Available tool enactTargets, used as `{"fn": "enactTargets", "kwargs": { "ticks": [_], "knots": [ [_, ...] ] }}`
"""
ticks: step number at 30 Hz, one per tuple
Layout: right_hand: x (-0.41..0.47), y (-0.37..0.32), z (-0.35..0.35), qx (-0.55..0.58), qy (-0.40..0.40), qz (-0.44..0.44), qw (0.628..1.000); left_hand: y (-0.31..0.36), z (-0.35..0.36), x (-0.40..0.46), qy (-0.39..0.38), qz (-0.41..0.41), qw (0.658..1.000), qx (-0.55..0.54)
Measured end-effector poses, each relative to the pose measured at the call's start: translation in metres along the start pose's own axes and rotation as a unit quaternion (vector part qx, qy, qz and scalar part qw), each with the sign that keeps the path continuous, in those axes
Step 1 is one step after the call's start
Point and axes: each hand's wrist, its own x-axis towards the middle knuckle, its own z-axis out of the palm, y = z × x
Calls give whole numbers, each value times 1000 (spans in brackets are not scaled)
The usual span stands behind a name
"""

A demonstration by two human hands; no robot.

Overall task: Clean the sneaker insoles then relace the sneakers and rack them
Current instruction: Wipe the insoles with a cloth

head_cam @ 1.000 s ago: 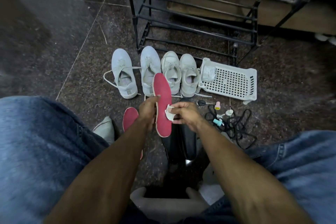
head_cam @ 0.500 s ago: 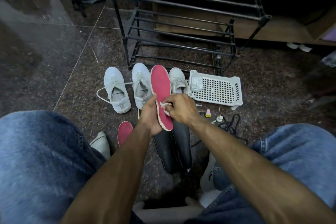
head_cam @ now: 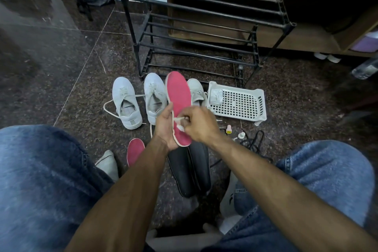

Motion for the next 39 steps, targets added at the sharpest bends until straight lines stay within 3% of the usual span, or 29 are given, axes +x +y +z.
{"fn": "enactTargets", "kwargs": {
  "ticks": [3, 5, 11, 13, 16, 18, 22, 25, 28, 33, 35, 39],
  "knots": [
    [22, 1, -13, -66, 75, 45, 994, -6, 3, -4, -8, -12, 1000, 15],
    [25, 4, -15, -50, 63, 51, 995, -2, 6, -6, -16, -1, 1000, 16],
    [-7, 0, -15, 8, -183, -58, 981, 3, -2, -2, -12, 2, 1000, 10],
    [-7, 8, -25, 77, -211, -54, 973, 3, -2, -3, -16, -3, 1000, 17],
    [-3, 13, -46, 265, -104, 13, 958, 4, -5, -3, -25, -7, 1000, 11],
    [-2, 15, -50, 322, -57, 45, 944, 3, -5, -4, -27, -6, 1000, 10],
    [-11, 14, -21, 203, -135, 45, 969, 1, -1, -4, -20, -10, 1000, 11],
    [-12, 8, 0, 80, -51, -25, 995, -1, 0, -4, -20, -4, 1000, -5],
    [3, 0, -5, -20, -4, -68, 997, -1, 1, -5, -36, -7, 999, -25],
    [29, -2, -22, -9, 51, 22, 998, -4, 9, -7, -36, -11, 999, 2],
    [20, -2, -17, 31, 12, 21, 999, -1, 6, -6, -36, -3, 999, -13],
    [-12, -1, -6, 72, -140, -24, 987, -1, -7, 1, -24, 3, 999, -21]
  ]
}}
